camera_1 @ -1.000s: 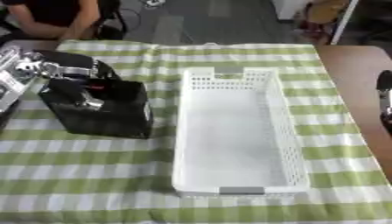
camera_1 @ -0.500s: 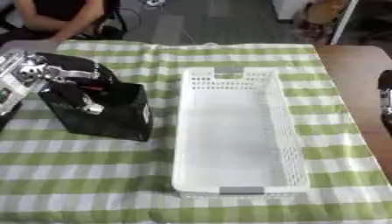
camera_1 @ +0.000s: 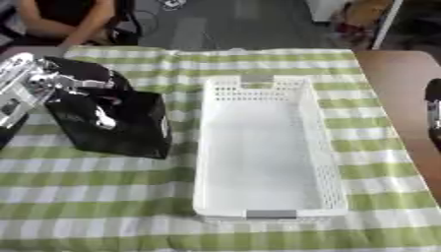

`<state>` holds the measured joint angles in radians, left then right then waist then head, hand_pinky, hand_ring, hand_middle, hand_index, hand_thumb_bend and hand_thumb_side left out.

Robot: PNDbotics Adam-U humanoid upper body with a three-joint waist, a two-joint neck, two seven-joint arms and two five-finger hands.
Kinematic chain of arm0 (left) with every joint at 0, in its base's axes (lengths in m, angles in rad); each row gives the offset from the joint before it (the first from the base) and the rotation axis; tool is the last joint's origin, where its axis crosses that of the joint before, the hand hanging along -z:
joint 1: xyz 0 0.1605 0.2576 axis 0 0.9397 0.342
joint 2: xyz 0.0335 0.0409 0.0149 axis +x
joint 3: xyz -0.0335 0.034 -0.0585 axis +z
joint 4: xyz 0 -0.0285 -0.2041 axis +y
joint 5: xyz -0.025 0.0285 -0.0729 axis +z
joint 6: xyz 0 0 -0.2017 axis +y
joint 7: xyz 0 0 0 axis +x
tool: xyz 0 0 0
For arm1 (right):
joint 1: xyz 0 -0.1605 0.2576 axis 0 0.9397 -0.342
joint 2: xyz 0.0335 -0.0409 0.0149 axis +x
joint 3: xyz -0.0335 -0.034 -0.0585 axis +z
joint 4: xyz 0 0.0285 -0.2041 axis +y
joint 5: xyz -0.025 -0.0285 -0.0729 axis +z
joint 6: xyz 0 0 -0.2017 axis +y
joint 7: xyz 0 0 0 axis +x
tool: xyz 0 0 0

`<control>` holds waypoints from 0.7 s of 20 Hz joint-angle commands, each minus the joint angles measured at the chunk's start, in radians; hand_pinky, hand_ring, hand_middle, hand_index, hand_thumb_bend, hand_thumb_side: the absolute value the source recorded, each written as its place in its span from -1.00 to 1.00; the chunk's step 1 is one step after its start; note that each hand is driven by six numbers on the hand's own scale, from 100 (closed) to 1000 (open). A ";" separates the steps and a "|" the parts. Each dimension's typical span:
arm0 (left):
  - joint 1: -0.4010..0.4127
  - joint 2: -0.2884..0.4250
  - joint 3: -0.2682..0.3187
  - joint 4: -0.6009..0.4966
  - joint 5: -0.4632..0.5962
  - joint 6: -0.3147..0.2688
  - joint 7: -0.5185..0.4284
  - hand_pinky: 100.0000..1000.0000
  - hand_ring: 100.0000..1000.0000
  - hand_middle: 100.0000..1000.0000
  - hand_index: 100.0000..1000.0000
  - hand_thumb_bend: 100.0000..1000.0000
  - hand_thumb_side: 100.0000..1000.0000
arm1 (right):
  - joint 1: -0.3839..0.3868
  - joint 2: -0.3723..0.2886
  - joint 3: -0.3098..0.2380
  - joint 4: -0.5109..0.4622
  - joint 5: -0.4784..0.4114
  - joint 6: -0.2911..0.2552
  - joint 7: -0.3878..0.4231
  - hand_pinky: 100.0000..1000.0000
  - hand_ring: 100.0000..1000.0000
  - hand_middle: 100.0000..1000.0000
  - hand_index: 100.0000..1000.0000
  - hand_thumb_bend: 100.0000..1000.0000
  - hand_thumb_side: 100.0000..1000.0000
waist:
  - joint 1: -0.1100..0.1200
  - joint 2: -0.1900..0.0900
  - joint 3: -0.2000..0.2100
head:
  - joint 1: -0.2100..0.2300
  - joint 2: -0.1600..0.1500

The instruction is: Pick up objects on the table and place them in the box.

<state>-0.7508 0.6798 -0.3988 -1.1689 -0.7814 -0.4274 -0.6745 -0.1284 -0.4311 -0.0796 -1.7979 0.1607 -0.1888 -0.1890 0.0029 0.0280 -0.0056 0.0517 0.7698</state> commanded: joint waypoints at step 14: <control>-0.022 -0.017 0.010 0.143 0.048 -0.041 -0.074 -1.00 -0.77 -0.70 -0.46 0.15 -0.22 | -0.008 -0.013 -0.004 -0.009 -0.006 -0.001 0.003 0.65 0.70 0.54 0.84 -0.55 0.21 | -0.001 -0.008 0.000 | -0.006 0.000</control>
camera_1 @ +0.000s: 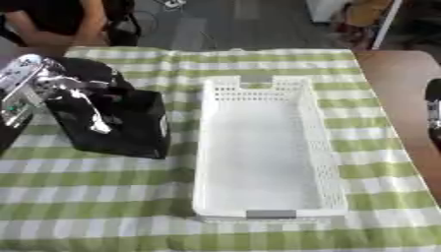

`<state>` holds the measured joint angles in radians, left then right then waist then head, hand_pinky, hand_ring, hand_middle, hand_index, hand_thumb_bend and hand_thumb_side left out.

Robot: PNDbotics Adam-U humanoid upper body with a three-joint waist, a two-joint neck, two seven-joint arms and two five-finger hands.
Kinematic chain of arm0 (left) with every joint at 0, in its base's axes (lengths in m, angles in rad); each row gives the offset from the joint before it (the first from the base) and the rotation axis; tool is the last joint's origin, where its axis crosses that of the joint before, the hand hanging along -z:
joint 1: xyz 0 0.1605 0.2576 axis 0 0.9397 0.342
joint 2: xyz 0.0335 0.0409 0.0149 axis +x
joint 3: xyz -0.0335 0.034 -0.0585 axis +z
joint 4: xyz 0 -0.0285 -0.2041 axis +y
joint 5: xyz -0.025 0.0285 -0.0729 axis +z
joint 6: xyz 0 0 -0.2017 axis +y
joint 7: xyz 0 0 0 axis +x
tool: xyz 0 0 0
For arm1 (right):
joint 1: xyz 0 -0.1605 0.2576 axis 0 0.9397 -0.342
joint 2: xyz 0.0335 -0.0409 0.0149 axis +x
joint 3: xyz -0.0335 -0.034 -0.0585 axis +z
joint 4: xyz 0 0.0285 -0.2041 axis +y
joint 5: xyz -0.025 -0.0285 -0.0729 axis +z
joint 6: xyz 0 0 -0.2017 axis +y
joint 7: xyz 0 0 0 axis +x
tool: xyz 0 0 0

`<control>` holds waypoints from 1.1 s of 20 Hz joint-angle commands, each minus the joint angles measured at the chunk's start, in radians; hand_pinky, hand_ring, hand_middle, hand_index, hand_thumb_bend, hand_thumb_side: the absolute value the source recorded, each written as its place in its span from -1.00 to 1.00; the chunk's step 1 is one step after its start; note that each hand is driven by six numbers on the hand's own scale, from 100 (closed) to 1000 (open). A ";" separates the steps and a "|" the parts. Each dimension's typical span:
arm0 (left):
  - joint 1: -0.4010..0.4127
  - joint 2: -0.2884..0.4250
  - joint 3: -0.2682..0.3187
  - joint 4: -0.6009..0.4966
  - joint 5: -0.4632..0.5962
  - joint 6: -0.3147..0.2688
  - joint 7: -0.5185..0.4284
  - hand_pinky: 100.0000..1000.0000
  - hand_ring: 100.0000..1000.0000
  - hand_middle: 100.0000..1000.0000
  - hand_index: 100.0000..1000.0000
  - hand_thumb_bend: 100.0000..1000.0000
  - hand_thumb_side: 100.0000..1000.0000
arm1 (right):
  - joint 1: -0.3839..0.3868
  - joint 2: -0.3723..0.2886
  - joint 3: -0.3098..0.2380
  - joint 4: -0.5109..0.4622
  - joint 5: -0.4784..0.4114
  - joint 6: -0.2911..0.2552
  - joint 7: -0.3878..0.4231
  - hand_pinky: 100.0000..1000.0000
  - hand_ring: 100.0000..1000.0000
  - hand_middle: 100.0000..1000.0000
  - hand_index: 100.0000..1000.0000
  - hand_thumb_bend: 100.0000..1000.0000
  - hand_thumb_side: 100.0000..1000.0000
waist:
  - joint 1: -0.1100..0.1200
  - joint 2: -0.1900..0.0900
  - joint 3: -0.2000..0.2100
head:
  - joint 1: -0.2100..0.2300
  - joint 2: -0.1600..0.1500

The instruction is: Pick up objects on the table and place them in the box.

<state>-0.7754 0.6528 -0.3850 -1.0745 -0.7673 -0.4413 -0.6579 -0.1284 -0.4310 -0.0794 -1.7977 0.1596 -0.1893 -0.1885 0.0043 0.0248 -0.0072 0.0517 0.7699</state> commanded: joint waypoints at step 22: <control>-0.017 0.081 0.024 -0.045 0.038 0.006 -0.109 -1.00 -0.73 -0.72 -0.49 0.16 -0.30 | -0.006 -0.013 -0.008 -0.008 -0.001 -0.001 -0.001 0.65 0.70 0.54 0.84 -0.56 0.21 | 0.003 -0.005 0.005 | -0.017 0.000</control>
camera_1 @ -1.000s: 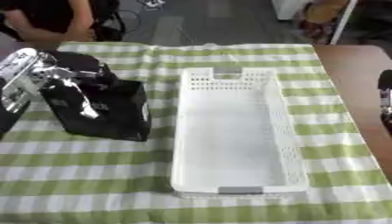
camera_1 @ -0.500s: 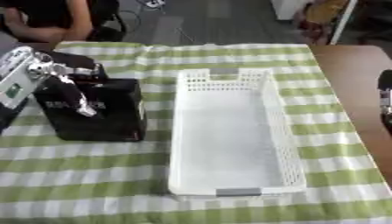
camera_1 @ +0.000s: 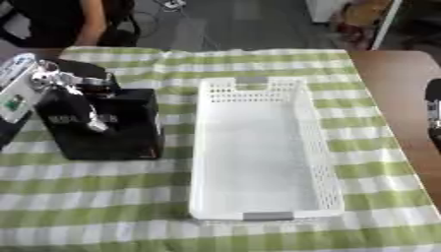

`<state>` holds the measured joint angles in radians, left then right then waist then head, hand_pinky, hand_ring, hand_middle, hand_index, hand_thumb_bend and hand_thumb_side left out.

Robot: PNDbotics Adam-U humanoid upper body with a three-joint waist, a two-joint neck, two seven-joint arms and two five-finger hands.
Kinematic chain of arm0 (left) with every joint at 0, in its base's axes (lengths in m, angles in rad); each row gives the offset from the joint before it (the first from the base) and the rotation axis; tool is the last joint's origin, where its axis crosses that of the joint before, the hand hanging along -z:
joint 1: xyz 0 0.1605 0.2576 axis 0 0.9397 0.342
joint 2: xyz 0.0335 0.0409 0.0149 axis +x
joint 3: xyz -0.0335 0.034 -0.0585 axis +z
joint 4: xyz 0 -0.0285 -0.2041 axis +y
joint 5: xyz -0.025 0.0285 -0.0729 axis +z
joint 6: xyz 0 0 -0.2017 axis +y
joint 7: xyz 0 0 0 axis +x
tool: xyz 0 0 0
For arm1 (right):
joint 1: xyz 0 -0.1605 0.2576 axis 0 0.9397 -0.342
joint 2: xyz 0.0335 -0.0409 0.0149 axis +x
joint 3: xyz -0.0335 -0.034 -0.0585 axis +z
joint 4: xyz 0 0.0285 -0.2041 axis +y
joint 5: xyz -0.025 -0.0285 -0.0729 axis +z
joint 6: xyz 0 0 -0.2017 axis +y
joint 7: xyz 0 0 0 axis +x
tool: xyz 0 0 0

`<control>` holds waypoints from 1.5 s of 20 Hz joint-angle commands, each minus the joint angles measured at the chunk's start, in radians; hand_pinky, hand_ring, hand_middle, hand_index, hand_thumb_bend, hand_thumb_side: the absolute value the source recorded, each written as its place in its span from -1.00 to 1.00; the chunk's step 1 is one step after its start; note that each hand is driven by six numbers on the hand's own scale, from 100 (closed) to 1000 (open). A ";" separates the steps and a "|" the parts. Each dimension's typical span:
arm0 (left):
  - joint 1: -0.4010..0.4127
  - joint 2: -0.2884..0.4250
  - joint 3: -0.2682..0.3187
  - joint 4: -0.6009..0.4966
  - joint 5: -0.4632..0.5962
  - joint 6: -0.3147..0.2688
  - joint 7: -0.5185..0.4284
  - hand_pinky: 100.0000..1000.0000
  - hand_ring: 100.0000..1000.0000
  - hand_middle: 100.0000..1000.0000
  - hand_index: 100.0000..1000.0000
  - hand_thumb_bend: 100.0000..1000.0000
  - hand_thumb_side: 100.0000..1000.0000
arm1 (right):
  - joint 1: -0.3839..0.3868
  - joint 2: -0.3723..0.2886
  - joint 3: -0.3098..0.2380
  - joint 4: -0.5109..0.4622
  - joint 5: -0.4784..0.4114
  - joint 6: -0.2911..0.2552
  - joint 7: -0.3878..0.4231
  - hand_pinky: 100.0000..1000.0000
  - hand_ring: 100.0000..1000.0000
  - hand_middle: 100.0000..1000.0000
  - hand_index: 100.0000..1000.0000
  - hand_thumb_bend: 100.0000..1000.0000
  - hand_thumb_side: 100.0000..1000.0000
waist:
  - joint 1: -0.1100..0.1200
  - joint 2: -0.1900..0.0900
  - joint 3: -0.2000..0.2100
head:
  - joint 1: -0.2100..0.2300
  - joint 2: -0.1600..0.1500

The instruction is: Pick up objects on the table and place them in the box.

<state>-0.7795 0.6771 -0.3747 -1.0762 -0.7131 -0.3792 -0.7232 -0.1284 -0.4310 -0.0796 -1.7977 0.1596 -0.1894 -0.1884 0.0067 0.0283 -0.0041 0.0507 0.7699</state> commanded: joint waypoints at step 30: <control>-0.178 0.091 0.045 -0.491 0.161 0.036 0.015 -1.00 -0.80 -0.71 -0.48 -0.06 -0.44 | 0.001 -0.015 -0.010 -0.005 0.001 0.000 -0.004 0.65 0.70 0.54 0.84 -0.58 0.22 | 0.003 -0.020 0.026 | -0.019 0.000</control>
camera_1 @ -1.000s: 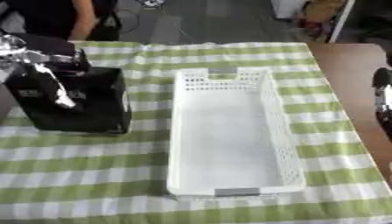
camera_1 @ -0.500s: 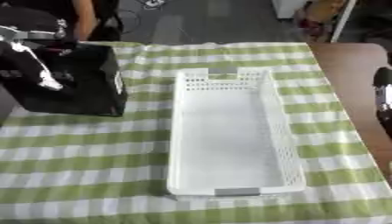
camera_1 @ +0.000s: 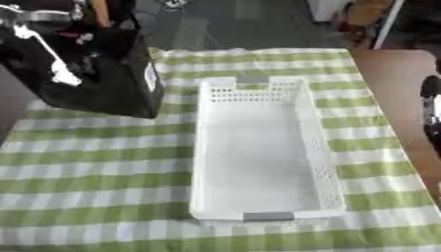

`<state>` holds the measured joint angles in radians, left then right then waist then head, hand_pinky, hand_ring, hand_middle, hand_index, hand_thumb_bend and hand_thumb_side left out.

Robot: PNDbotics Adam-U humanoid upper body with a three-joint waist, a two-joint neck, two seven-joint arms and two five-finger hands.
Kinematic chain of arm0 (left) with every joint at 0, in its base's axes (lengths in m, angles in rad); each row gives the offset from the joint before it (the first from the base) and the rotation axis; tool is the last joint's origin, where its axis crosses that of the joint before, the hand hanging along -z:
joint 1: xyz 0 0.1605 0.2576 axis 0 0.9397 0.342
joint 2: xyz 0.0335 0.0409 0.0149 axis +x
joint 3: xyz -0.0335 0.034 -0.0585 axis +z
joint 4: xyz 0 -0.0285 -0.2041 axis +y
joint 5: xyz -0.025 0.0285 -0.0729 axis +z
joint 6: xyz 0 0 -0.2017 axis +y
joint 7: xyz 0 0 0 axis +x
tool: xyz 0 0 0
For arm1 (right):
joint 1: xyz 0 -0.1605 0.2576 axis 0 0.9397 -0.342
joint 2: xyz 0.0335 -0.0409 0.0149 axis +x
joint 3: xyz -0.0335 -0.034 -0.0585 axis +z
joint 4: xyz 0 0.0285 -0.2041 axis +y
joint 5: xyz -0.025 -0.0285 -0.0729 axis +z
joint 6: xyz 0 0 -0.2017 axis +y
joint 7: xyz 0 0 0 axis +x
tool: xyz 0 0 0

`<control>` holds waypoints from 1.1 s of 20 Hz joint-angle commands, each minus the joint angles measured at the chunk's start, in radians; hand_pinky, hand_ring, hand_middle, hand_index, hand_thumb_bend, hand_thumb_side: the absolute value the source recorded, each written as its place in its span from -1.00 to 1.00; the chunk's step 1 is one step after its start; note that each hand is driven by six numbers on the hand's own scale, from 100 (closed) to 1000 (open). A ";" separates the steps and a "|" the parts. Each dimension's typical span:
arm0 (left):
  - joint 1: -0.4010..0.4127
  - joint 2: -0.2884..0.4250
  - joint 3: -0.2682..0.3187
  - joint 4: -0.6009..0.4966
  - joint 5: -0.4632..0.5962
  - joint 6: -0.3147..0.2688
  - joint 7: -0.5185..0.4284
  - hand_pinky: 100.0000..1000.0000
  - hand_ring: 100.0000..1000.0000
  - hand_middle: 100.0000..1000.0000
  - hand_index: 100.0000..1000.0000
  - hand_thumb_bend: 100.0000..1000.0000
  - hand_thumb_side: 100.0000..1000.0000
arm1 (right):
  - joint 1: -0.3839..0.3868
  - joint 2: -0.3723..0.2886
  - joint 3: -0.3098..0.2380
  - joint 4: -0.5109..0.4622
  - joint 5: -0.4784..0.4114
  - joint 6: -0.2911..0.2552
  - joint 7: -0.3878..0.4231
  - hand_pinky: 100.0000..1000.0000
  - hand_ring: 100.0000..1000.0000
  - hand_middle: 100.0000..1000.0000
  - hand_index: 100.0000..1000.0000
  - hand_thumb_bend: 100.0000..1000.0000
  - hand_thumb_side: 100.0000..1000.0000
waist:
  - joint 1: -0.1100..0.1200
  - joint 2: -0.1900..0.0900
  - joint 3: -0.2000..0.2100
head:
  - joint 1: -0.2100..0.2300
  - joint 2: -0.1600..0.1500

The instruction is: Pick up objects on the table and place them in the box.

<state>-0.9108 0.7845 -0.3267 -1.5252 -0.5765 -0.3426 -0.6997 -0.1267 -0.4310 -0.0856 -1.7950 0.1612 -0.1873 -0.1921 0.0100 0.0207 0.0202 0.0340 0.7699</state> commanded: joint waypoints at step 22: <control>-0.215 -0.437 -0.067 0.242 -0.125 -0.106 -0.024 -1.00 -0.83 -0.72 -0.48 -0.07 -0.41 | -0.016 0.000 0.021 -0.003 -0.015 -0.006 0.026 0.65 0.70 0.54 0.84 -0.58 0.23 | -0.015 -0.023 -0.032 | 0.061 0.000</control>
<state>-1.1021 0.3516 -0.4051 -1.2924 -0.6836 -0.4057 -0.6964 -0.1290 -0.4217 -0.0615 -1.7883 0.1512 -0.1919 -0.1689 -0.0014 0.0099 -0.0114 0.0809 0.7699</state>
